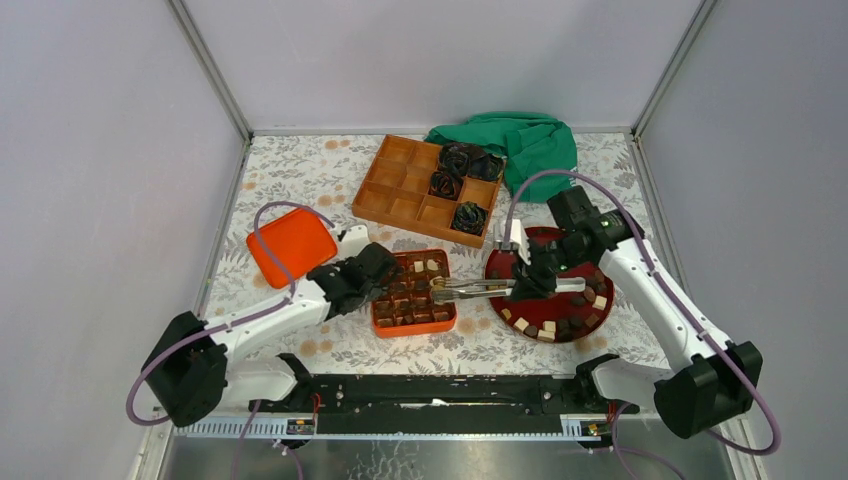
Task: Pack the chocolate
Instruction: Place the fake chocolate in the packing box.
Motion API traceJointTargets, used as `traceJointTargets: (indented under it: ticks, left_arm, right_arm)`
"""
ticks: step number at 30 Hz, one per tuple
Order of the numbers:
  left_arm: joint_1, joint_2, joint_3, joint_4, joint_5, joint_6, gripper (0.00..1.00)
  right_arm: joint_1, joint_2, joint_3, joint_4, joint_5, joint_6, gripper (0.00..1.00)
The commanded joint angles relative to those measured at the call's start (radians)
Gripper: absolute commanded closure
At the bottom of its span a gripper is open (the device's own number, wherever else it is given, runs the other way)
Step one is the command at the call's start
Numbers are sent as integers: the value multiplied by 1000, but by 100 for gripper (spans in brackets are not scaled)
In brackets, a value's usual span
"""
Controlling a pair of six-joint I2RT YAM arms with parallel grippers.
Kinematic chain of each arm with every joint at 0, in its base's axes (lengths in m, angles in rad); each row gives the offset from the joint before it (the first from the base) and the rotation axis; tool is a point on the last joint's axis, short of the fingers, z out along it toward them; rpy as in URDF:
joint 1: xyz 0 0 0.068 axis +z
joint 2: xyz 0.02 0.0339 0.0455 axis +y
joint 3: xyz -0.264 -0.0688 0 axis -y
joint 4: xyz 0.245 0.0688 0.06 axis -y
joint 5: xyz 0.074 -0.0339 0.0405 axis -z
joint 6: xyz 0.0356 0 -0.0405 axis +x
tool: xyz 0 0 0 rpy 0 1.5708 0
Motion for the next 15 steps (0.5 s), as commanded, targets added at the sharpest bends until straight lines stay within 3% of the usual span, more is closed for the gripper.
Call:
traceJointTargets:
  ticks: [1, 6, 15]
  left_arm:
    - [3, -93, 13, 76, -59, 82, 100]
    - [-13, -227, -40, 231, -87, 200, 100]
    - [-116, -412, -238, 673, -109, 453, 100]
  right_arm:
    - [81, 27, 89, 28, -33, -25, 100]
    - [130, 53, 145, -2, -38, -117, 100]
    - [135, 61, 264, -56, -61, -201, 100]
